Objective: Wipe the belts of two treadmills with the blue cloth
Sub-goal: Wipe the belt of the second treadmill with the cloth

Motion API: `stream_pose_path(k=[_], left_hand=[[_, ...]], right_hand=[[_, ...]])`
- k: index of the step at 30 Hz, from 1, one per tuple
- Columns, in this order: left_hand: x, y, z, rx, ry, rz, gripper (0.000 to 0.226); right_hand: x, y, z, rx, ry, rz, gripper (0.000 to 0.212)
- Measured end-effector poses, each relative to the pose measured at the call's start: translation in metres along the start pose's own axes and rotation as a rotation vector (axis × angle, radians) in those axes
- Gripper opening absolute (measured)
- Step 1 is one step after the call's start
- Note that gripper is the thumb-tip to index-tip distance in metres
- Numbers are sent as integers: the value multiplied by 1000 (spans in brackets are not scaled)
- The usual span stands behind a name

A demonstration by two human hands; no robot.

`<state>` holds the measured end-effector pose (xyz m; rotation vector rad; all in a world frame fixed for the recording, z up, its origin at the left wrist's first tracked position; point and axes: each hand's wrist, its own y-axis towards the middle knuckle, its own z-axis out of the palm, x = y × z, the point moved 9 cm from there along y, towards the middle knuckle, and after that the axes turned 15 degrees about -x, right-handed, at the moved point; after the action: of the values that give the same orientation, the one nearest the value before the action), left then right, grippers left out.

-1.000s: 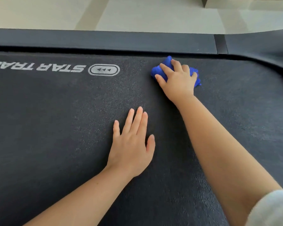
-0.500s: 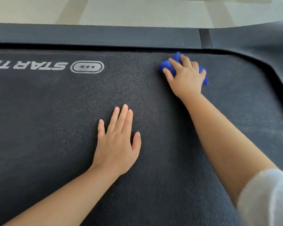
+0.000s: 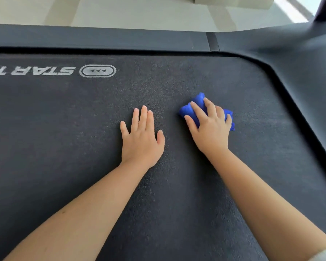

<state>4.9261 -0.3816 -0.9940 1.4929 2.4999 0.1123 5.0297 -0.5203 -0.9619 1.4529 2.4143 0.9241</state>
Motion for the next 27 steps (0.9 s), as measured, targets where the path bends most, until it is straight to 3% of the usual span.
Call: stream_pose_path(k=[14,21,27], left_hand=[[-4,-9,-9,-2,-81,139,62],[-5,-8,-9,-32,-78,155,62],[-22,-14,-8,-39,-112,312,55]], right_hand=[[32,-120,-89,-37,-205,245,47],[32,-121,-87,-69,-193,240,49],[27,-116,-81,-6,-138,153,52]])
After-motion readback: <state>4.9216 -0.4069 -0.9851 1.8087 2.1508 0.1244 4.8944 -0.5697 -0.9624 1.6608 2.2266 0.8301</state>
